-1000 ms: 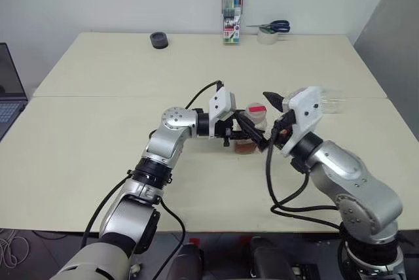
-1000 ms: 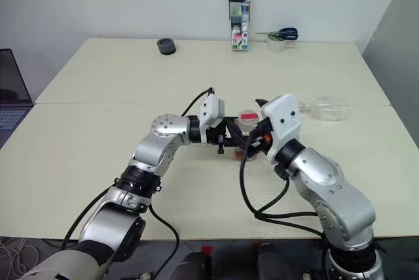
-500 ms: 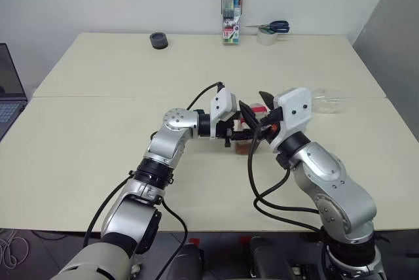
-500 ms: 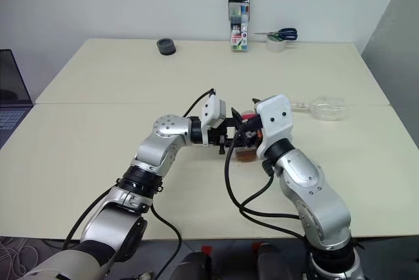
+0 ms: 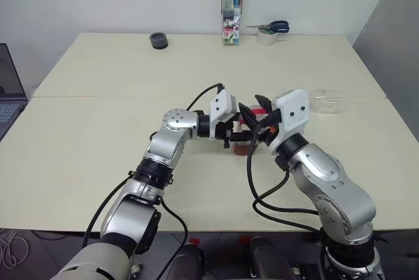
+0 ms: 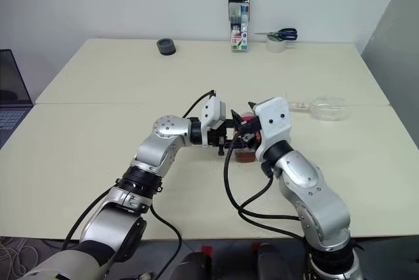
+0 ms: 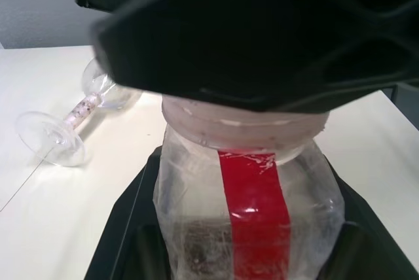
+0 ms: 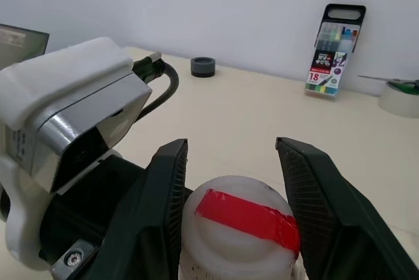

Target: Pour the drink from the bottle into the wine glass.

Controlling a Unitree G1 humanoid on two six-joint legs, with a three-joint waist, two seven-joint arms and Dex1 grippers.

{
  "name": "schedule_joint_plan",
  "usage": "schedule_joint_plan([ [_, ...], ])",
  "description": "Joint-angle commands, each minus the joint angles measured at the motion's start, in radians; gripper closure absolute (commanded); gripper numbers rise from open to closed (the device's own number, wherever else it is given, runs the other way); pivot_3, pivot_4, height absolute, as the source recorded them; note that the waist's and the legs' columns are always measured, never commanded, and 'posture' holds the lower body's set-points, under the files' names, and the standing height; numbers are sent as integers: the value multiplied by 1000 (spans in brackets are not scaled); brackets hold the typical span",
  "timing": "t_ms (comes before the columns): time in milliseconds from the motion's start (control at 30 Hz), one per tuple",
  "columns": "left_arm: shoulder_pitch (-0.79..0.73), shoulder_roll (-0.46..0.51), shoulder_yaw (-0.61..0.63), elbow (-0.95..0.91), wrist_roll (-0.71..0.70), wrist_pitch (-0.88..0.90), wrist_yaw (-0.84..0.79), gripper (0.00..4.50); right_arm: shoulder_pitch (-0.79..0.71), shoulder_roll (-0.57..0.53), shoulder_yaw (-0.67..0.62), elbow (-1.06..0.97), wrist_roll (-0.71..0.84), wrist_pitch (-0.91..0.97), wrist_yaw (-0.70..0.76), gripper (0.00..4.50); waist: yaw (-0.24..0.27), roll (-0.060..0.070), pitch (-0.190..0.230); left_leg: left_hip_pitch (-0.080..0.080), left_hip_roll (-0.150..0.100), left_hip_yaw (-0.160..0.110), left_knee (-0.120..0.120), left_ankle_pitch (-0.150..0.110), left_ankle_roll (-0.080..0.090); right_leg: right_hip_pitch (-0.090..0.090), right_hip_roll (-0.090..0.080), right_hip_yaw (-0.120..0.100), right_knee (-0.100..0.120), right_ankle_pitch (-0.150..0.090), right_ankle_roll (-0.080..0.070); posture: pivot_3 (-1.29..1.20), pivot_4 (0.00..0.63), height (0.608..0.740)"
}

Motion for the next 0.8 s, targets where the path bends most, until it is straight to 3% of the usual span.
schedule_joint_plan([
  [33,-29,2,29,-22,-13,-36,-7,2631,-28,-110,-30,80,99,-78,258,2665,0,0,0,0,0,0,0,0,0,0,0,0,0,0,0,0,150,740],
  [200,-36,6,29,-20,-10,-49,-22,2632,-181,-298,-83,280,221,-118,607,2665,-4,0,0,0,0,0,1,-1,1,1,0,0,0,0,0,0,150,740],
  [300,-34,8,31,-23,-10,-52,-24,2644,-232,-354,-83,338,265,-85,695,2665,-4,0,0,0,0,0,0,-1,1,0,1,-1,0,0,0,0,150,740],
  [400,-23,10,35,-38,-11,-47,-14,2659,-240,-356,-103,343,279,-74,684,2665,-3,0,0,0,0,0,1,-1,1,0,0,0,0,0,0,0,150,740],
  [433,-19,11,37,-44,-12,-44,-10,2659,-240,-345,-123,339,280,-79,660,1934,-3,0,0,0,0,0,1,-1,1,0,0,0,0,0,0,0,150,740],
  [633,1,17,37,-69,-16,-34,-3,2667,-223,-310,-228,236,319,-35,524,23,-1,0,0,0,0,0,1,-1,1,0,0,0,0,0,0,0,150,740],
  [800,2,15,40,-70,-21,-22,-7,2667,-145,-265,-240,65,363,45,383,0,1,0,0,-1,0,-1,1,-1,1,0,0,-1,0,0,0,0,150,740],
])
